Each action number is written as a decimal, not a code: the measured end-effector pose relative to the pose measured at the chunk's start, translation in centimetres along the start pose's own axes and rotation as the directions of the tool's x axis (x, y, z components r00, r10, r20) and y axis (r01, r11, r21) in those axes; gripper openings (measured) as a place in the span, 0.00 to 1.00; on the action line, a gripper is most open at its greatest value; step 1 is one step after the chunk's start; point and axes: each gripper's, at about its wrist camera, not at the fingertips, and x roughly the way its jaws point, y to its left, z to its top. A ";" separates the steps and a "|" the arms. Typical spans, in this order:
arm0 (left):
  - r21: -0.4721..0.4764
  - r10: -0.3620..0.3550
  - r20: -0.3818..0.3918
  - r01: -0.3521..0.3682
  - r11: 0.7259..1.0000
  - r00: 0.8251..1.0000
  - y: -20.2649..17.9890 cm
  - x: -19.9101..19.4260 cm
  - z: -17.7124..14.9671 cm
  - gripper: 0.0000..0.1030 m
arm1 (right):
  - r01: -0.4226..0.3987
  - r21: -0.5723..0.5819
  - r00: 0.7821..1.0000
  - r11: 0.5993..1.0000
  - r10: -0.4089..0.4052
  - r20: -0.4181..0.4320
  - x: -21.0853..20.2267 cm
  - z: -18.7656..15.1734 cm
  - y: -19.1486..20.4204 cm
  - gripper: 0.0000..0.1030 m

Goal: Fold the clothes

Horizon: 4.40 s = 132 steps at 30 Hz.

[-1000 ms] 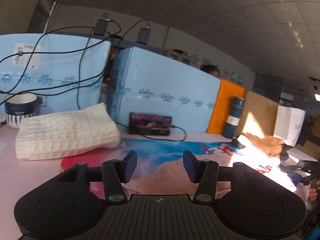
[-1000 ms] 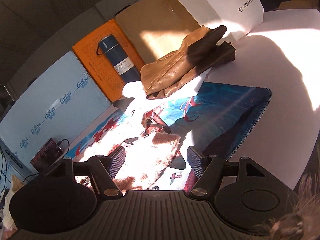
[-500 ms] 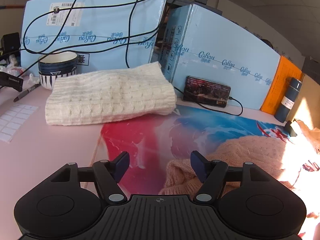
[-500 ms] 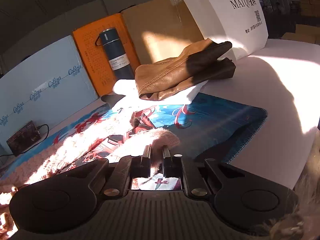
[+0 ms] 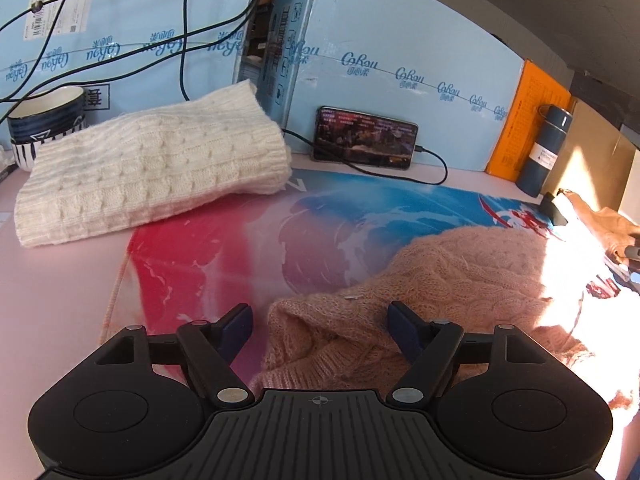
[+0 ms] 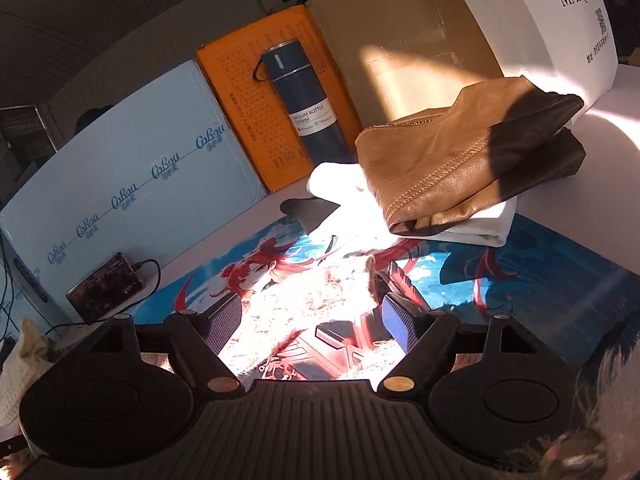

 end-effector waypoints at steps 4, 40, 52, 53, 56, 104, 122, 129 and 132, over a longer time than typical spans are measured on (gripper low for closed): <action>0.109 -0.030 0.006 0.029 0.994 1.000 -1.4 -0.4 -0.6 0.27 | 0.039 0.007 0.993 0.999 -0.038 -0.109 4.5 0.1 0.6 0.67; 0.460 -0.020 0.108 -0.033 0.887 0.994 -6.9 0.5 1.4 0.78 | -0.473 -0.150 0.855 0.868 0.411 -0.317 0.7 -6.9 14.9 0.64; 0.272 0.002 0.102 -0.030 0.962 0.995 -2.3 -4.0 -2.6 0.78 | -0.649 -0.293 0.749 0.702 0.523 -0.407 -1.9 -11.4 18.9 0.12; 0.250 0.004 0.121 -0.034 0.968 0.993 -2.0 -4.4 -2.5 0.78 | -0.697 -0.258 0.707 0.669 0.582 -0.402 -2.6 -11.2 18.9 0.12; 0.180 0.003 0.195 -0.039 0.983 0.981 -1.1 -5.5 -1.8 0.78 | -0.832 -0.111 0.541 0.544 0.750 -0.380 -4.7 -10.2 19.2 0.12; 0.499 -0.133 0.247 -0.008 0.866 0.960 -6.3 -6.3 -3.4 0.96 | -0.260 -0.530 0.955 0.807 0.296 -0.017 -4.0 -12.0 14.0 1.00; 0.861 0.023 0.133 -0.127 0.493 0.991 -10.7 -4.5 -6.4 0.96 | -0.074 -0.670 0.928 0.739 0.297 0.225 -10.3 -9.4 3.2 1.00; 0.880 -0.021 0.144 -0.119 0.459 0.989 -12.6 -2.0 -5.4 0.96 | -0.205 -0.792 0.956 0.575 0.293 -0.035 -8.7 -11.7 4.5 1.00; 0.858 -0.038 0.157 -0.117 0.500 0.987 -13.0 -1.1 -4.9 0.96 | -0.268 -0.818 0.940 0.509 0.326 -0.105 -8.1 -12.8 6.2 1.00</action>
